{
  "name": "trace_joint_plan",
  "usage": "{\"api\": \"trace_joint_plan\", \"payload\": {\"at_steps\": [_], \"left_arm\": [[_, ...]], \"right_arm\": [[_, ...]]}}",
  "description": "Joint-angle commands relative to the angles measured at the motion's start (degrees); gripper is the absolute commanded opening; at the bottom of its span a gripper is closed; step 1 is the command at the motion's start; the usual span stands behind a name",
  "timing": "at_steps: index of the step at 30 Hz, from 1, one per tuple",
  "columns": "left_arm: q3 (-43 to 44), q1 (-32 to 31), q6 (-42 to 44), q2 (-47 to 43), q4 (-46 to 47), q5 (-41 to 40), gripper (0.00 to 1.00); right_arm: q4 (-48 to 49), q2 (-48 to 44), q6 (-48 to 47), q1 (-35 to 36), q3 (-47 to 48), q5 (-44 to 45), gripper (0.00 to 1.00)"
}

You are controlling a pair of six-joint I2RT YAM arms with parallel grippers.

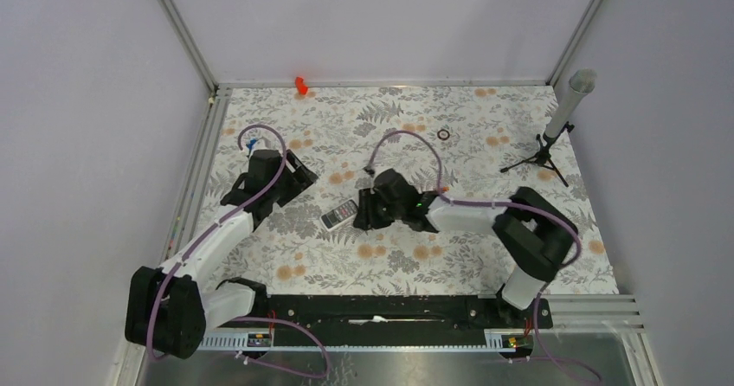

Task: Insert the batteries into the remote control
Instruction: Adjust the remote control at the center of the board.

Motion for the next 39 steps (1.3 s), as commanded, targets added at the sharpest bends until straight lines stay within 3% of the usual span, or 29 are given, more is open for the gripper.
{"api": "trace_joint_plan", "payload": {"at_steps": [1, 8, 13, 16, 20, 27, 39], "left_arm": [[-1.86, 1.09, 0.12, -5.11, -4.20, -5.91, 0.72], [-3.08, 3.20, 0.09, -9.21, -5.83, -4.47, 0.75], [-3.26, 3.98, 0.17, -12.67, -7.71, -6.51, 0.76], [-3.06, 4.60, 0.64, -14.32, -8.84, -7.17, 0.77], [-2.51, 5.55, 1.26, -16.28, -10.97, -7.85, 0.78], [-1.84, 7.51, 1.52, -21.55, -14.13, -11.76, 0.81], [-1.45, 7.75, 1.58, -21.37, -13.62, -10.22, 0.83]], "right_arm": [[4.23, 7.75, -1.19, 5.92, 7.43, 6.09, 0.42], [5.09, 19.15, -0.32, 7.12, 16.04, 6.29, 0.39], [2.83, 26.73, -3.02, 7.12, 25.96, 11.31, 0.41], [-0.10, 30.14, -6.41, 6.96, 32.44, 14.93, 0.47], [-3.19, 31.81, -11.85, 5.70, 37.66, 16.47, 0.64], [-6.89, 24.25, -21.72, 3.08, 34.75, 5.27, 0.83], [-14.34, 22.51, -31.67, 0.21, 31.49, 15.87, 0.99]]}}
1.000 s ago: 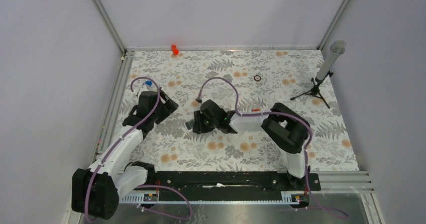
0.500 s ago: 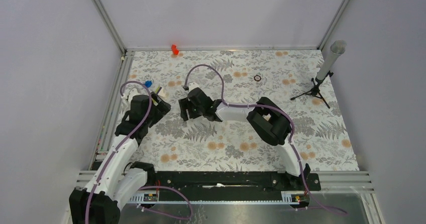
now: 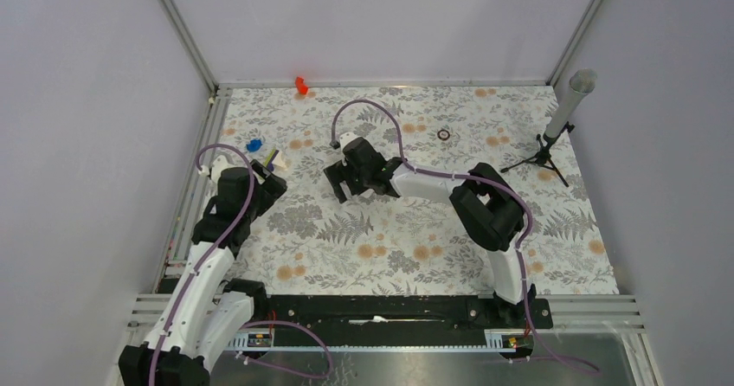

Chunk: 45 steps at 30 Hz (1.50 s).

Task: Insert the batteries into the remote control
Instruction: Adjust the remote control at the center of the board, then pick up the remote control from the center of the board, then adjust the remote control.

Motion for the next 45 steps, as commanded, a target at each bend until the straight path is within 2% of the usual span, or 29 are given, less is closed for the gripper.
{"api": "trace_joint_plan", "payload": {"at_steps": [1, 5, 7, 14, 17, 22, 24, 27, 31, 35, 39, 45], "left_arm": [[1.87, 0.28, 0.81, 0.82, 1.68, 0.05, 0.83], [1.83, 0.36, 0.82, 1.69, 2.17, 1.52, 0.83], [2.08, 0.38, 1.05, 2.14, 2.26, 2.17, 0.83], [2.35, 0.40, 1.76, 2.73, 2.35, 3.99, 0.83], [2.41, 0.45, 2.17, 2.64, 2.39, 4.91, 0.83], [2.04, 0.45, 2.53, 3.67, 3.95, 8.71, 0.84], [1.60, 0.45, 2.49, 4.44, 4.94, 10.73, 0.84], [0.75, 0.50, 2.83, 6.01, 7.53, 16.15, 0.84], [-0.65, 0.41, 2.52, 9.39, 15.31, 26.97, 0.84], [-3.53, 0.29, -1.69, 13.30, 24.68, 35.04, 0.84], [-4.41, -0.90, -4.09, 16.14, 28.41, 36.17, 0.84], [-3.19, -3.65, -5.48, 19.44, 29.12, 34.13, 0.83]], "right_arm": [[-3.40, -0.44, -9.06, -0.59, -0.85, 5.66, 1.00], [-5.06, 1.25, -18.12, -2.34, -0.03, 4.55, 1.00], [-5.44, 1.54, -21.46, -2.97, 0.27, 0.76, 1.00], [-13.62, 7.77, -24.18, -4.77, 7.38, -6.42, 0.99], [-15.16, 8.53, -24.57, -4.93, 8.25, -8.13, 0.90], [-14.97, 7.75, -23.61, -4.94, 8.10, -4.56, 0.66], [-12.60, 6.13, -22.49, -4.92, 6.33, -2.88, 0.59], [-9.70, 2.64, -18.79, -5.07, 3.88, -4.05, 0.56], [-8.06, -2.65, -11.45, -5.98, 1.38, -15.48, 0.55], [-2.06, -7.35, -2.54, -6.58, -3.72, -25.78, 0.54], [5.09, -10.07, 5.20, -6.53, -7.76, -31.67, 0.52], [12.25, -10.97, 13.13, -6.42, -11.54, -34.88, 0.51]]}}
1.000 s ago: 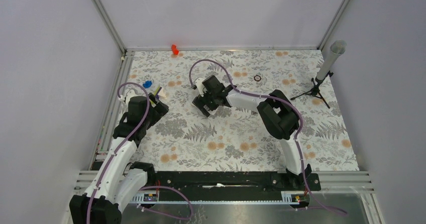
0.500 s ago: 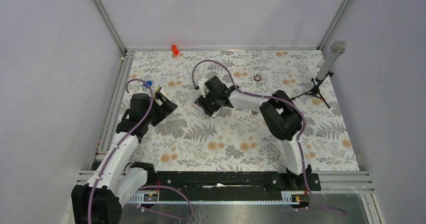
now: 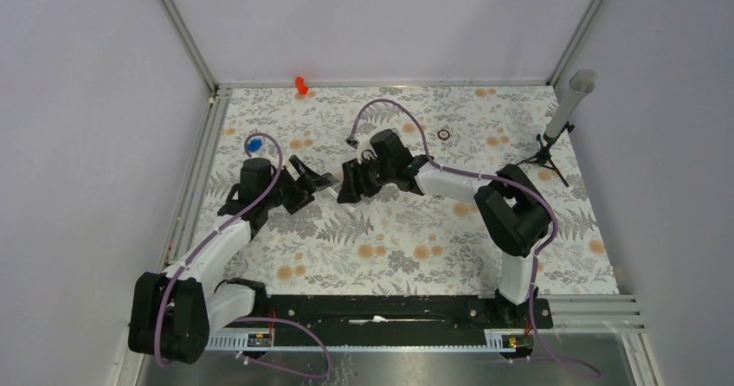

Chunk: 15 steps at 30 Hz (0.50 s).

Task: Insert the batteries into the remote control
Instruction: Adjust the remote control.

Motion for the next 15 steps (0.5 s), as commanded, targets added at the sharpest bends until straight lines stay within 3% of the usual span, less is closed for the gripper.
{"api": "trace_joint_plan", "payload": {"at_steps": [1, 3, 8, 15], "left_arm": [[1.49, -1.87, -2.46, 2.60, 5.97, 1.57, 0.81], [1.32, -2.28, -3.64, 4.01, 6.24, 0.77, 0.75], [0.16, -2.66, -6.40, 6.33, 8.73, 0.14, 0.43], [1.53, -2.77, -6.12, 8.66, 7.26, 0.63, 0.24]], "right_arm": [[9.13, -2.59, 8.40, 0.03, -2.39, -5.74, 0.51], [11.49, -2.95, 9.59, 0.25, -3.39, -6.27, 0.51], [11.66, -2.49, 10.16, 1.25, -2.82, -6.77, 0.51], [10.66, -0.98, 9.90, 2.46, -1.12, -6.74, 0.51]]}}
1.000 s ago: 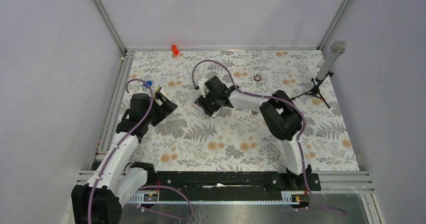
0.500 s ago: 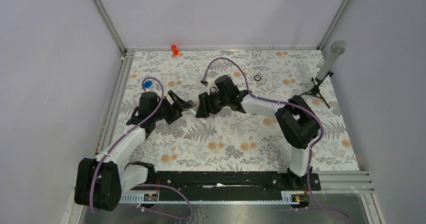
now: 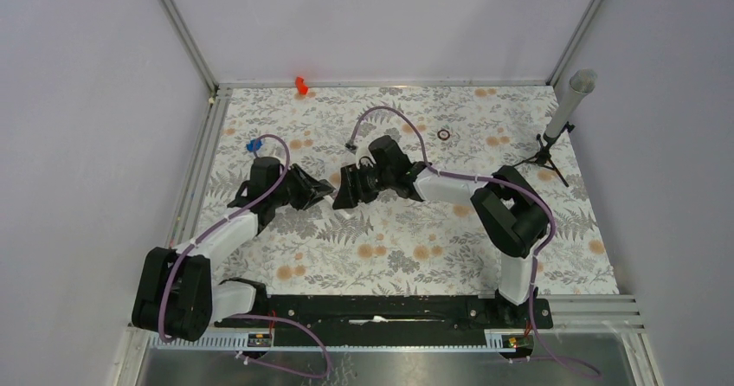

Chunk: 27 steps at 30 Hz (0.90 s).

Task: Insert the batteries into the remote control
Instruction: Adjust the remote control.

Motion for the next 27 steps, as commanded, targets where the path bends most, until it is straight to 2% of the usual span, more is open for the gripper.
{"api": "trace_joint_plan", "payload": {"at_steps": [1, 3, 4, 6, 10, 14, 19, 27], "left_arm": [[1.82, -0.14, 0.19, 1.37, 1.41, 0.46, 0.17], [2.54, -0.14, 0.69, 1.58, -0.06, 0.33, 0.03], [3.16, -0.14, 1.02, 1.65, -1.08, -0.09, 0.00], [4.73, -0.14, 1.74, 1.89, -4.64, -0.88, 0.00], [7.81, -0.14, 2.45, 2.29, -9.54, -1.70, 0.00], [10.33, -0.14, 2.33, 2.31, -13.50, -3.53, 0.00], [11.83, -0.14, 1.04, 1.72, -17.02, -4.54, 0.00], [12.03, -0.14, -1.27, 0.85, -20.47, -4.13, 0.00]], "right_arm": [[2.84, -0.80, 0.36, 1.29, 2.87, -2.10, 0.52], [1.56, -0.84, -0.84, 1.64, 3.44, -0.94, 0.58], [0.39, -1.12, -2.09, 1.86, 3.78, 0.84, 0.67], [-0.67, -2.84, -5.06, 2.35, 2.59, 4.35, 0.82], [3.22, -8.94, -10.33, 4.13, -3.42, 12.36, 0.93], [0.96, -11.12, -17.59, 9.51, -4.57, 23.58, 0.94], [4.90, -12.93, -22.99, 15.35, -7.86, 35.54, 0.93], [8.69, -10.24, -30.87, 22.44, -7.84, 51.62, 0.77]]}}
